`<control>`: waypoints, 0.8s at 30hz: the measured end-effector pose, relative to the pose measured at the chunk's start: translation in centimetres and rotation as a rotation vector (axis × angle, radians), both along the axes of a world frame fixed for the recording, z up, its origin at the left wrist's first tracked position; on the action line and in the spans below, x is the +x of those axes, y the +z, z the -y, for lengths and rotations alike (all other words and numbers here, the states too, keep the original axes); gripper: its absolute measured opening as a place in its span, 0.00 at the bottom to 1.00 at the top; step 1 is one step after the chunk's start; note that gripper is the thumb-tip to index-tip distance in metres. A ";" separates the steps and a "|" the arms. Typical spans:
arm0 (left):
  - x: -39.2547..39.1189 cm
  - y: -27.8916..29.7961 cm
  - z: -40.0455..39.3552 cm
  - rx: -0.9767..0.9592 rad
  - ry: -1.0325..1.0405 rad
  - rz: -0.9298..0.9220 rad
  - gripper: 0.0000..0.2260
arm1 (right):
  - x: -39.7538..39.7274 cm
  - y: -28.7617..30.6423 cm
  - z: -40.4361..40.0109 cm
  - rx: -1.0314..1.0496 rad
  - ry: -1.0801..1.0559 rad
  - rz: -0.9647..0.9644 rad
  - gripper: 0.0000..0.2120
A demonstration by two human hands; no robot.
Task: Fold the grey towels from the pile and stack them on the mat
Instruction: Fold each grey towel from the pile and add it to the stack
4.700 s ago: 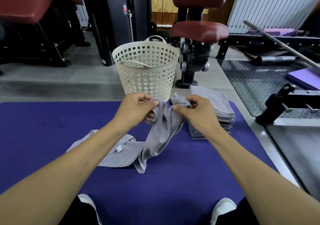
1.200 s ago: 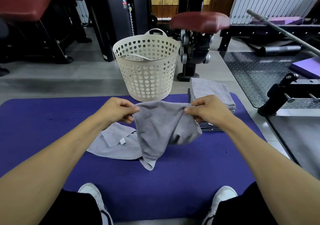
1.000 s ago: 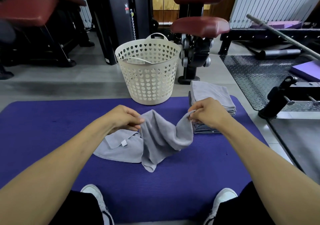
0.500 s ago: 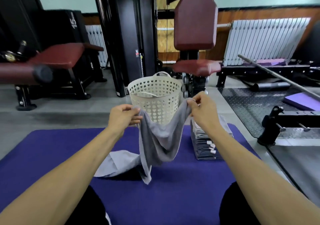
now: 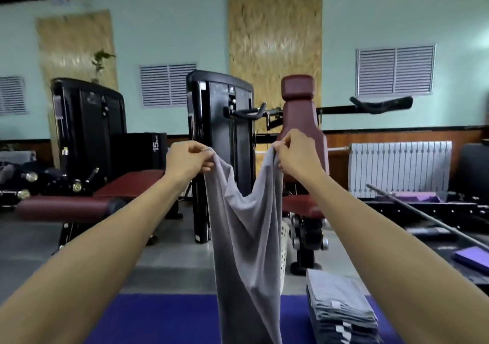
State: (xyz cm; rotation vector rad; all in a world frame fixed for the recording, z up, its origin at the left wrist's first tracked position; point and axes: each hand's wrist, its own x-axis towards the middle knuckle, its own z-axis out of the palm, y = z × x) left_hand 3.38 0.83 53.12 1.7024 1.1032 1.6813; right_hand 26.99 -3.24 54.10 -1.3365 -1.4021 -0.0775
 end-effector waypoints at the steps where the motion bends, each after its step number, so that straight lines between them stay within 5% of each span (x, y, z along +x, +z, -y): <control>1: -0.1 0.7 0.0 0.049 0.032 0.047 0.05 | -0.2 0.9 0.2 0.039 0.003 -0.039 0.09; 12: 1.5 3.8 -1.8 0.186 0.074 0.059 0.06 | 1.3 4.2 -0.8 0.116 -0.094 0.025 0.09; 24: 4.8 4.9 -15.2 -0.041 -0.068 0.018 0.08 | 4.5 3.2 -13.2 -0.065 0.001 -0.230 0.08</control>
